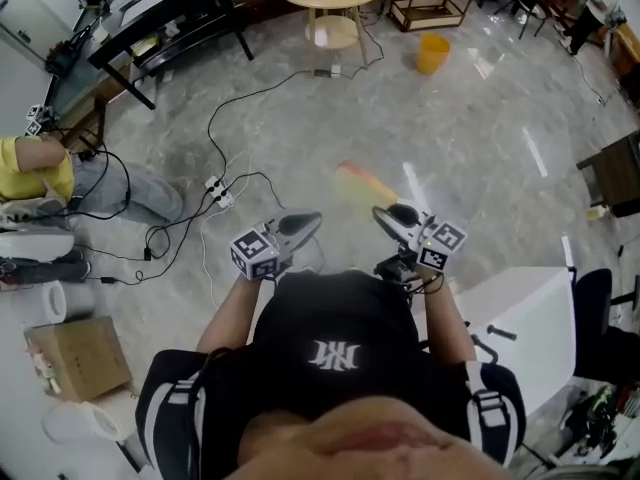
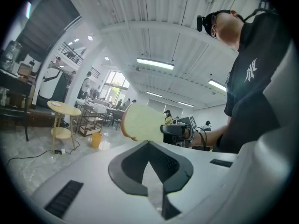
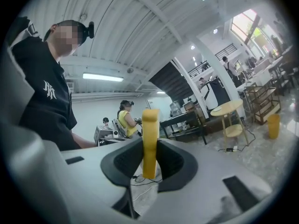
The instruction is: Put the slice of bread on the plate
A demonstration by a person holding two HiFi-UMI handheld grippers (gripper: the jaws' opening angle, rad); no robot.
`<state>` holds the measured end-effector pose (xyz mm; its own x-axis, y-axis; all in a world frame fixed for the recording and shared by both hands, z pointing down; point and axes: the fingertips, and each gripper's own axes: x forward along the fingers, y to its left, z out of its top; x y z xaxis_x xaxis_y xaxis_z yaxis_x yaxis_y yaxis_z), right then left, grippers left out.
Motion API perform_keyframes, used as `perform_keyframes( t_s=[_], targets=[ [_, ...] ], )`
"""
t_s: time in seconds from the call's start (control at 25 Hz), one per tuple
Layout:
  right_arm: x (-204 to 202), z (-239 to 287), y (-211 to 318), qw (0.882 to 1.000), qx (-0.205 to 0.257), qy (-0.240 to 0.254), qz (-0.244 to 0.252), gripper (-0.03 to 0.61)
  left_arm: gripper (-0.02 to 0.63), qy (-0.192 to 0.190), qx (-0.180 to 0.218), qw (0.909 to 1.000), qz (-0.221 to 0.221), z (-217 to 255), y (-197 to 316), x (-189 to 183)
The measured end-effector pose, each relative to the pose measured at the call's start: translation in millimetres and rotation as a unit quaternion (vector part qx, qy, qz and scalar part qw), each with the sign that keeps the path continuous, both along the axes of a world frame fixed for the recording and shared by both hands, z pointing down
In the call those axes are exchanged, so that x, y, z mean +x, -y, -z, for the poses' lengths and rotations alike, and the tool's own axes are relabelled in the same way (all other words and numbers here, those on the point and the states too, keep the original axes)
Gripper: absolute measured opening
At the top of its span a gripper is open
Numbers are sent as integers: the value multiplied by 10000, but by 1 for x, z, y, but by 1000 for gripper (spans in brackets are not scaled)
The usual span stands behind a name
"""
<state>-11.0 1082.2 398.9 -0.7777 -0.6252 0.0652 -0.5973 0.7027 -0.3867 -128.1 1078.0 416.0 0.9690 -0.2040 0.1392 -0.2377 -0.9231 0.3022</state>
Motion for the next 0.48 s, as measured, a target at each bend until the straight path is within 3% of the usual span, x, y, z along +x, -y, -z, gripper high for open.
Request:
perform_keyframes(
  t_s=[0.2, 0.48],
  targets=[
    [-5, 0, -2, 9998, 43, 175, 106, 89, 8, 51, -73, 9998, 171, -7, -6, -6],
    [7, -4, -7, 9988, -38, 407, 284, 89, 8, -201, -276, 9982, 494, 8, -15, 0]
  ],
)
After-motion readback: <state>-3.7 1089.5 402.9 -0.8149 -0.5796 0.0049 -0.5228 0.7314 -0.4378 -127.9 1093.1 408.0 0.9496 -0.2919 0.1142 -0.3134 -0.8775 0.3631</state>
